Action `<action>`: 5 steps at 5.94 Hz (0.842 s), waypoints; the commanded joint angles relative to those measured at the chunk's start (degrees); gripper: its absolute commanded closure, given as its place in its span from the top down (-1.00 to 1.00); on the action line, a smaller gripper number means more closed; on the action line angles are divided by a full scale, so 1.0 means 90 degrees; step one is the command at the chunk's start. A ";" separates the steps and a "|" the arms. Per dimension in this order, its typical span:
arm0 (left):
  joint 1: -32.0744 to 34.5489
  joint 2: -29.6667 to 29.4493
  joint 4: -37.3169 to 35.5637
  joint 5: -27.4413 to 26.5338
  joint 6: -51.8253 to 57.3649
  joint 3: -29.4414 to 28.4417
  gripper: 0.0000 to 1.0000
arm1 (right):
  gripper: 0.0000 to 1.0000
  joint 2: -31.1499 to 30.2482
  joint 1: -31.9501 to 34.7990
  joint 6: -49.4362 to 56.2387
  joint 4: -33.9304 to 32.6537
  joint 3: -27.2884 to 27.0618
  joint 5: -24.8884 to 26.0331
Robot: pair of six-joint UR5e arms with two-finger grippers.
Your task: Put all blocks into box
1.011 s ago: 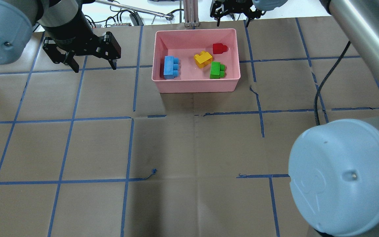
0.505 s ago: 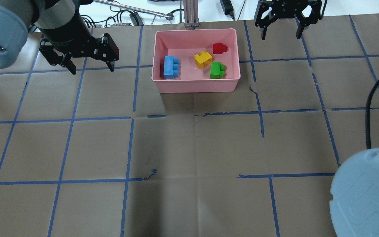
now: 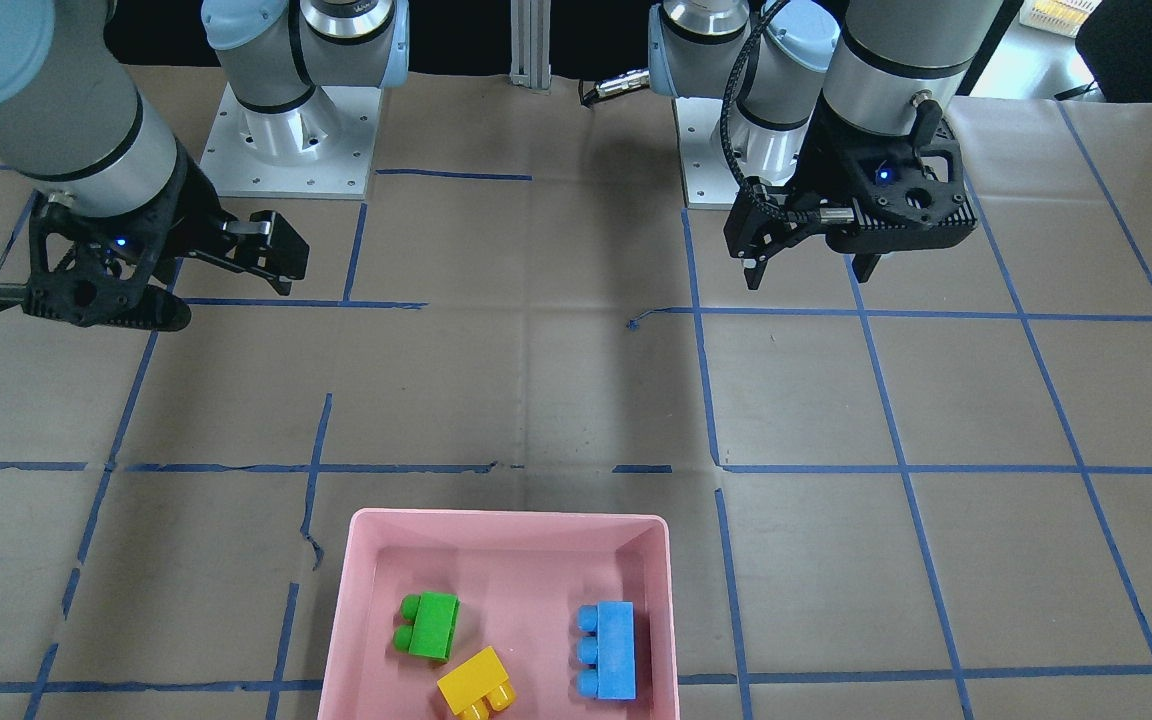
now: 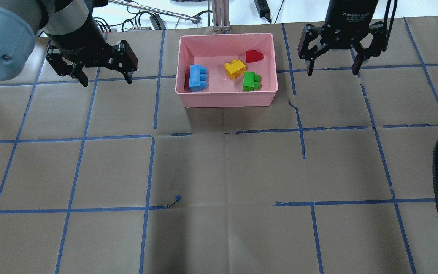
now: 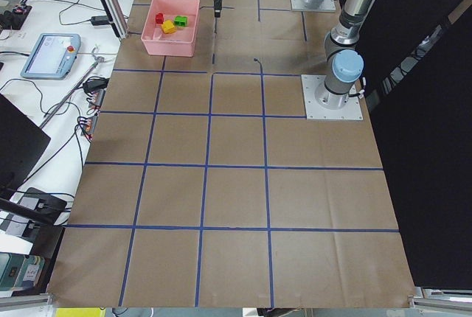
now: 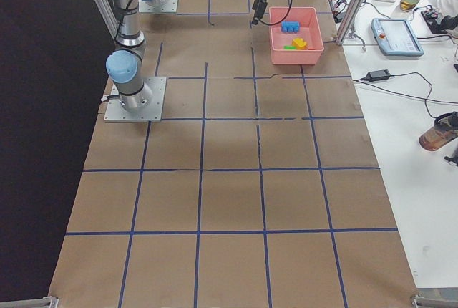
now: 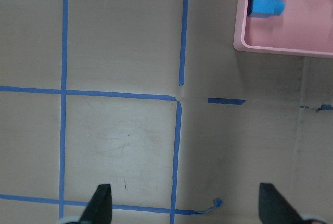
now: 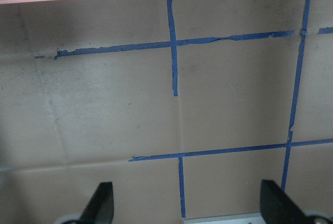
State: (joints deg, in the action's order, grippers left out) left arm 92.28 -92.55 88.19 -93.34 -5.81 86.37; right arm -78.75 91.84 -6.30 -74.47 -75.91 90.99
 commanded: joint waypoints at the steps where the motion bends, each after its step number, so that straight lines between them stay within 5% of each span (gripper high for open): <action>1: 0.0000 -0.0058 -0.0023 0.0010 0.0029 0.0022 1.00 | 0.99 -0.0311 0.0098 0.0025 -0.0852 -0.0696 -0.0012; 5: -0.0019 -0.0097 -0.0043 0.0137 0.0263 0.0022 1.00 | 0.99 -0.0292 0.0137 0.0026 -0.0856 -0.0579 -0.0012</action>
State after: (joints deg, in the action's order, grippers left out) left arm 92.14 -93.35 87.83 -92.25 -4.04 86.55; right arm -81.42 93.04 -6.07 -82.24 -81.21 90.86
